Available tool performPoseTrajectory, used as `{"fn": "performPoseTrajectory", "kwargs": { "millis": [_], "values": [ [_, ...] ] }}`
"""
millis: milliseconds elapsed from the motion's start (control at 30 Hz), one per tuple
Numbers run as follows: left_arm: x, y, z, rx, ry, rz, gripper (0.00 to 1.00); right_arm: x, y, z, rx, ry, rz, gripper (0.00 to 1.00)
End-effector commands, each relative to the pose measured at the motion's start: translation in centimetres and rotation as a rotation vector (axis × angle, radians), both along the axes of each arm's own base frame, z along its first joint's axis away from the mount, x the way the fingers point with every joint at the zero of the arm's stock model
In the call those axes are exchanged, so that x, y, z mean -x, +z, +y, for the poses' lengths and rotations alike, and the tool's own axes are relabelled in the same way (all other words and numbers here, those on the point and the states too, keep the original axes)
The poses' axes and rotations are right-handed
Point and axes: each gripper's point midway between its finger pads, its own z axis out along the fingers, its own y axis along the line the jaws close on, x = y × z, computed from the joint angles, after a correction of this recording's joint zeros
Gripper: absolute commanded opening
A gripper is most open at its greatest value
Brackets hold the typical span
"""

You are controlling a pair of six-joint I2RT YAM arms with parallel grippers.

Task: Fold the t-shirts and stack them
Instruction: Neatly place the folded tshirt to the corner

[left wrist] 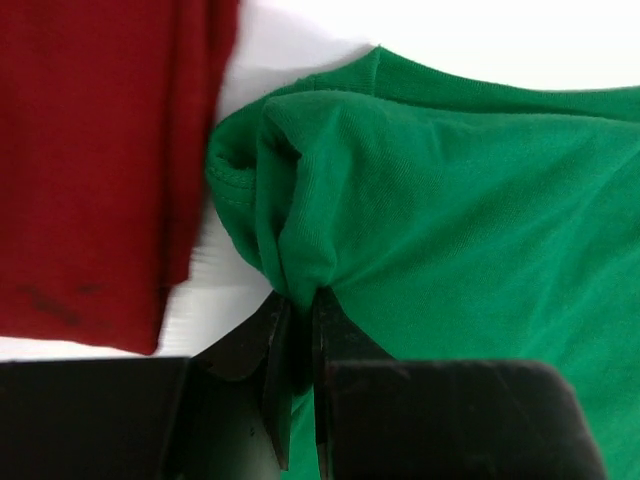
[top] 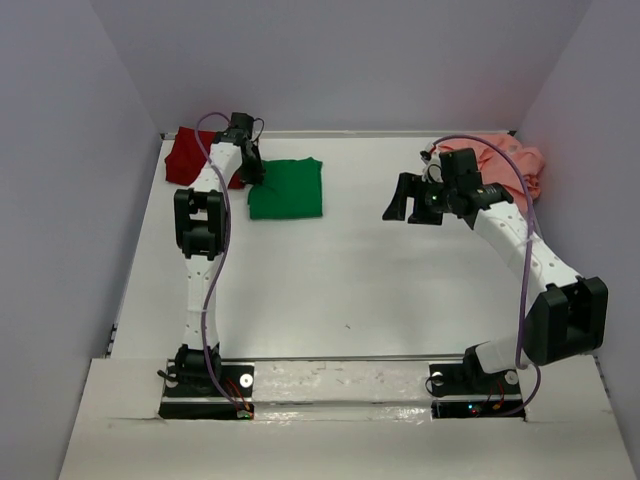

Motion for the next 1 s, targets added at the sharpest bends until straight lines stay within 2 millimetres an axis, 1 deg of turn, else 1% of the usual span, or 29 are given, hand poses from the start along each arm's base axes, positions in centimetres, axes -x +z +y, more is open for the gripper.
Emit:
{"fn": "performPoseTrajectory", "kwargs": {
  "millis": [0, 33, 267, 333, 400, 533, 600, 700, 733, 800, 833, 933, 967],
  "values": [
    [-1.3, 2.0, 1.7, -0.076, -0.020, -0.053, 0.00, 0.6, 0.7, -0.3, 0.003, 0.008, -0.030, 0.85],
    [-1.9, 2.8, 1.6, -0.077, -0.025, -0.078, 0.00, 0.7, 0.7, -0.3, 0.001, 0.008, -0.030, 0.85],
    [-3.9, 5.5, 1.4, -0.085, -0.063, -0.198, 0.00, 1.2, 0.4, 0.0, -0.017, 0.014, -0.008, 0.85],
    [-4.6, 6.6, 1.3, -0.085, -0.068, -0.246, 0.00, 1.3, 0.3, 0.1, -0.023, 0.019, -0.003, 0.85],
    [-4.9, 6.8, 1.4, -0.091, -0.060, -0.266, 0.00, 1.5, 0.5, 0.2, -0.033, 0.021, 0.001, 0.85],
    [-5.9, 7.9, 1.5, -0.095, -0.050, -0.313, 0.00, 2.0, 0.1, 0.4, -0.044, 0.025, 0.025, 0.85],
    [-6.4, 9.2, 1.5, -0.095, -0.042, -0.345, 0.00, 2.2, -0.1, 0.4, -0.049, 0.029, 0.034, 0.85],
    [-7.0, 10.8, 2.5, -0.135, -0.008, -0.388, 0.00, 2.5, -0.4, 0.5, -0.052, 0.033, 0.049, 0.85],
    [-7.2, 11.7, 2.8, -0.144, 0.002, -0.411, 0.00, 2.6, -0.6, 0.5, -0.052, 0.036, 0.055, 0.85],
    [-7.4, 12.4, 3.0, -0.146, 0.005, -0.428, 0.00, 2.6, -0.7, 0.5, -0.050, 0.039, 0.057, 0.85],
    [-7.5, 13.1, 3.0, -0.145, 0.008, -0.446, 0.00, 2.7, -0.8, 0.5, -0.048, 0.040, 0.063, 0.85],
    [-7.6, 14.5, 3.1, -0.142, 0.013, -0.476, 0.00, 2.7, -1.2, 0.5, -0.044, 0.047, 0.075, 0.85],
    [-7.5, 15.3, 3.0, -0.141, 0.012, -0.492, 0.00, 2.6, -1.2, 0.5, -0.043, 0.048, 0.075, 0.85]
  ]
}}
